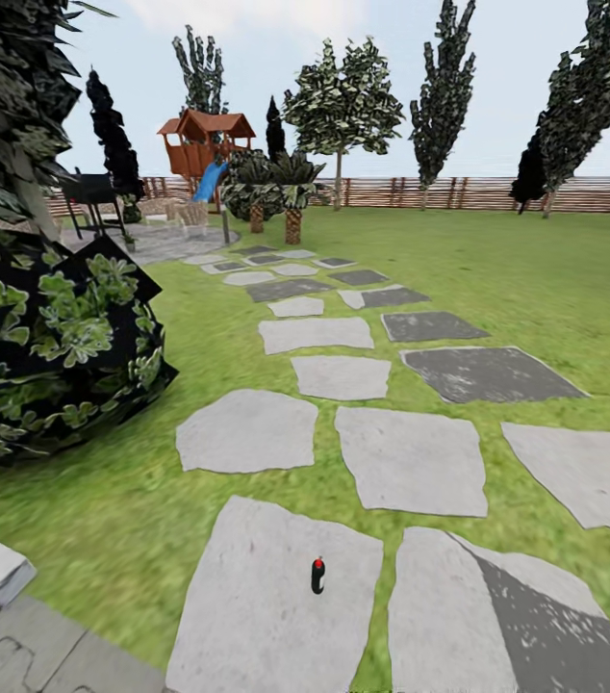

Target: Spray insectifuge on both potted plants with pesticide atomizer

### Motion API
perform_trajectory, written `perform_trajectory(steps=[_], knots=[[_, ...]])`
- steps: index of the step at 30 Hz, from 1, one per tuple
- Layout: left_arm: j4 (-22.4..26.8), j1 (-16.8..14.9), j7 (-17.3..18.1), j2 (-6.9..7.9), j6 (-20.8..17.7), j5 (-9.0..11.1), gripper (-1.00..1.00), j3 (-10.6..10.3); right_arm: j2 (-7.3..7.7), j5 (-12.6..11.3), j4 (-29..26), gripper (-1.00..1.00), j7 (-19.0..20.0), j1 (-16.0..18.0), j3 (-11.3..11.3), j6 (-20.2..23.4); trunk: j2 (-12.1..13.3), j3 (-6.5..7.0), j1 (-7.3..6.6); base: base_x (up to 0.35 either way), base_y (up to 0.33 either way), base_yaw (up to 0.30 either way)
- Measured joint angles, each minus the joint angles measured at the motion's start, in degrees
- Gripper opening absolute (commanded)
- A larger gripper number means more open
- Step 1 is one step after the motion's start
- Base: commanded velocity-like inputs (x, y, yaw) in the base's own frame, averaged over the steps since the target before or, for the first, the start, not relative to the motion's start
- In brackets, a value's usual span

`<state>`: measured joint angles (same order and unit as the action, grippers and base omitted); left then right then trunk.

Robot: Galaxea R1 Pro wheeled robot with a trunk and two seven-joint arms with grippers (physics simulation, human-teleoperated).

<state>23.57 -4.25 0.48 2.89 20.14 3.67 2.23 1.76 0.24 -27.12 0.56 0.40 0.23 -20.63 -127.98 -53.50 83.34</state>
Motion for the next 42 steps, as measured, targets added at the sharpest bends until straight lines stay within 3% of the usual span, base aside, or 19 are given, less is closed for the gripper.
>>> perform_trajectory(steps=[30, 37, 39, 42], knots=[[0.0, 0.0, 0.0, -0.04, 0.0, -0.1, 1.00, -0.1, 0.00, 0.0, -0.2, 1.00, -0.1, 0.0, 0.0, 0.0, 0.0, 0.00, 0.00, 0.000, 0.000, -0.299], [0.2, -0.3, -0.1, 0.04, -0.3, -0.1, 1.00, -0.1, -0.06, 0.1, -0.4, 1.00, -0.1, 0.0, -0.1, -0.1, 0.0, 0.00, 0.00, 0.000, 0.000, -0.100], [0.7, -1.0, -0.3, -0.04, -0.5, -0.1, 1.00, -0.1, -0.08, 0.1, -0.8, 1.00, -0.2, 0.0, -0.1, -0.1, 0.0, 0.00, 0.00, 0.000, 0.000, -0.014], [1.0, -6.3, -0.5, -0.10, -0.9, -0.3, 1.00, -0.2, 0.04, 0.2, -6.2, 1.00, -0.1, 0.4, -0.2, 0.0, 0.0, 0.01, 0.00, 0.000, 0.000, -0.006]])
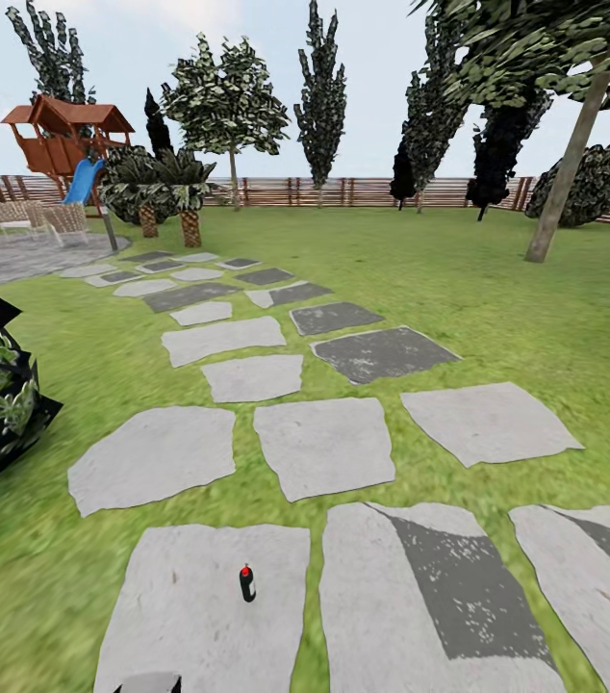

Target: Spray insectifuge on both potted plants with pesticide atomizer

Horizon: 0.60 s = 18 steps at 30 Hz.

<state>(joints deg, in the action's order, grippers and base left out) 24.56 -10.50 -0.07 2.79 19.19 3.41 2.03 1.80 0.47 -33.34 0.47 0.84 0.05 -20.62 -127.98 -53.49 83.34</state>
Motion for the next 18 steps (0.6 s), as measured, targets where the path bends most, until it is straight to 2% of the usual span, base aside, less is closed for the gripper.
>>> perform_trajectory(steps=[1, 3, 4, 5, 8, 9, 11, 15, 18], knots=[[-0.1, -1.3, 0.0, 0.00, -0.1, 0.0, 1.00, 0.0, 0.04, 0.0, -1.5, 1.00, 0.0, 0.1, 0.0, 0.1, 0.0, 0.00, 0.00, 0.000, 0.000, -0.003], [-0.5, -6.1, 0.0, -0.03, -0.4, -0.2, 1.00, -0.2, 0.14, 0.1, -7.1, 1.00, 0.0, 0.7, 0.0, 0.4, 0.0, 0.00, 0.00, 0.000, 0.000, -0.001], [-0.6, -7.0, 0.0, -0.03, -0.4, -0.2, 1.00, -0.2, 0.16, 0.1, -8.5, 1.00, 0.0, 0.9, 0.0, 0.5, 0.0, -0.01, 0.00, 0.000, 0.000, 0.000], [-0.8, -9.6, 0.0, -0.08, -0.5, -0.4, 1.00, -0.4, 0.19, 0.1, -11.5, 1.00, -0.1, 1.9, 0.0, 1.2, 0.0, 0.00, 0.00, 0.000, 0.000, 0.000], [-1.0, -12.4, -0.1, -0.09, -0.7, -0.5, 1.00, -0.5, 0.20, 0.1, -14.8, 1.00, -0.2, 4.3, 0.0, 2.3, 0.0, -0.01, 0.00, 0.000, 0.000, 0.000], [-1.0, -13.5, -0.1, -0.09, -0.8, -0.5, 1.00, -0.5, 0.19, 0.1, -16.0, 1.00, -0.3, 6.5, 0.0, 3.2, 0.0, 0.00, 0.00, 0.000, 0.000, 0.000], [-1.1, -14.3, -0.3, -0.08, -0.9, -0.5, 1.00, -0.4, 0.07, 0.1, -16.6, 1.00, -0.3, 9.7, 0.0, 4.6, 0.0, -0.01, 0.00, 0.000, 0.000, 0.000], [-1.2, -14.6, -1.0, -0.05, -0.9, -0.3, 1.00, 0.0, -0.05, 0.0, -17.1, 1.00, -0.2, 14.1, 0.1, 7.4, 0.0, -0.01, 0.00, 0.000, 0.000, 0.000], [-1.2, -14.3, -1.2, -0.14, -0.6, -0.5, 1.00, -0.4, -0.05, 0.1, -16.9, 1.00, -0.1, 14.9, -0.1, 7.9, 0.0, -0.01, 0.00, 0.000, 0.000, 0.000]])
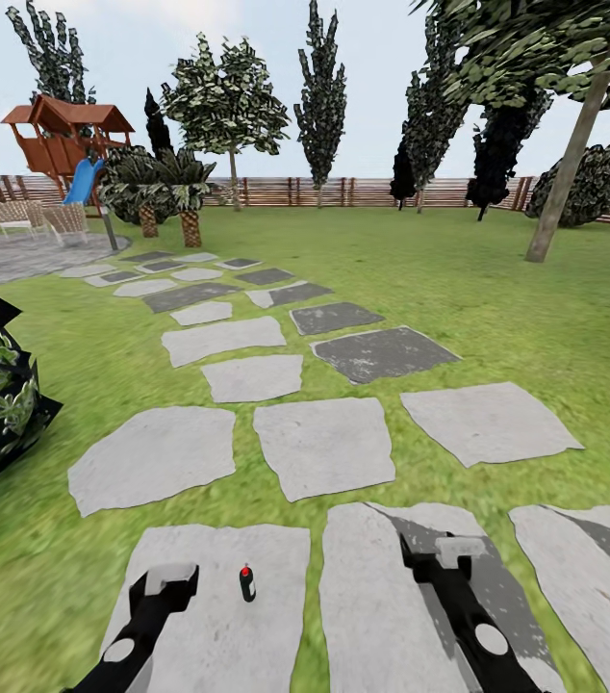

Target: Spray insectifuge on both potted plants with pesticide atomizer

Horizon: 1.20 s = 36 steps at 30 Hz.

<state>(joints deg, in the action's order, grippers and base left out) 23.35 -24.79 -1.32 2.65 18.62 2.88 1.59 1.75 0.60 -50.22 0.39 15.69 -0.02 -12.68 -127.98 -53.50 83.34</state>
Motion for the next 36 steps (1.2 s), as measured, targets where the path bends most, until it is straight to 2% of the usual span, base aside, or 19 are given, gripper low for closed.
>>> perform_trajectory(steps=[9, 21, 36], knots=[[0.0, 0.4, -0.1, 0.07, 0.4, -0.3, 1.00, -0.3, -0.21, -0.1, 0.0, 1.00, 0.0, 0.4, -0.2, 0.3, 0.0, 0.00, -0.02, 0.080, -0.011, 0.000], [0.0, 0.4, 0.5, 0.03, 0.5, -0.3, 1.00, -0.3, -0.04, -0.2, -0.7, 1.00, 0.2, 0.4, -0.1, 0.3, 0.0, 0.00, -0.02, 0.222, -0.184, 0.000], [0.0, 0.4, 0.5, -0.10, 0.6, -0.3, 1.00, -0.3, 0.00, -0.1, -1.0, 1.00, 0.1, 0.4, 0.0, 0.3, 0.0, 0.00, 0.00, 0.061, -0.083, 0.000]])
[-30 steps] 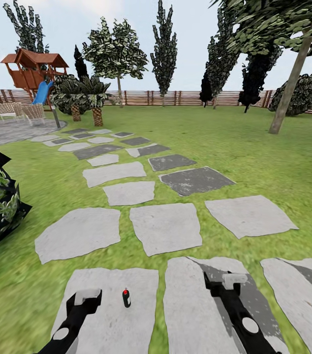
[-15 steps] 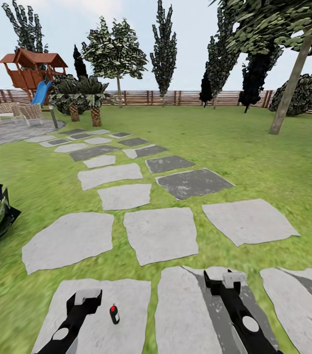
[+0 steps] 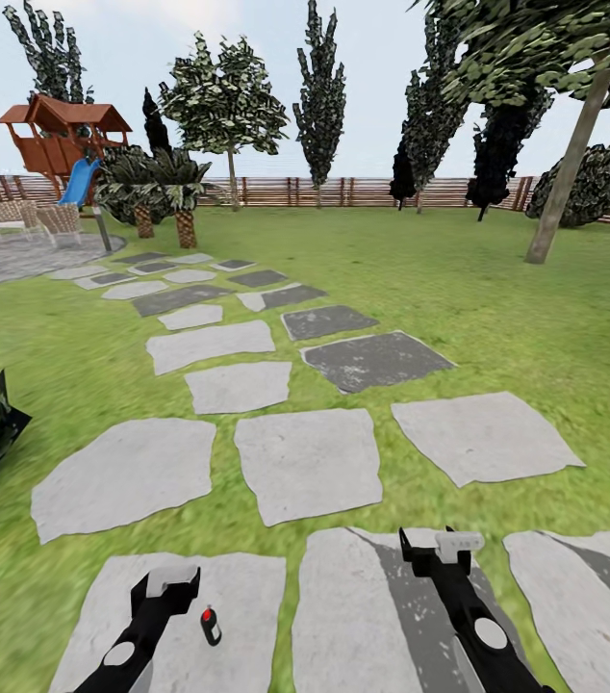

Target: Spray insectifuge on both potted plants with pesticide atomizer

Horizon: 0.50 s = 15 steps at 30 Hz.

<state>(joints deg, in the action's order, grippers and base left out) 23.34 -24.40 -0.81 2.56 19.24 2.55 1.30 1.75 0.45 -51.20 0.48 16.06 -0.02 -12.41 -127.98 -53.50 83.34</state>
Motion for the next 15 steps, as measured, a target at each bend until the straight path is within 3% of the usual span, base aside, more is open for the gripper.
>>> perform_trajectory(steps=[6, 15], knots=[[0.1, 0.0, 0.1, 0.01, 0.2, 0.1, 1.00, 0.0, -0.08, 0.0, 0.0, 1.00, 0.0, 0.0, -0.1, 0.0, 0.0, 0.00, 0.00, 0.006, -0.010, 0.000], [0.1, 0.1, 0.1, 0.07, 0.7, 0.2, 1.00, 0.0, -0.15, -0.1, 0.0, 1.00, 0.0, 0.0, -0.1, 0.0, -3.6, -1.61, 1.97, 0.000, -0.001, 0.000]])
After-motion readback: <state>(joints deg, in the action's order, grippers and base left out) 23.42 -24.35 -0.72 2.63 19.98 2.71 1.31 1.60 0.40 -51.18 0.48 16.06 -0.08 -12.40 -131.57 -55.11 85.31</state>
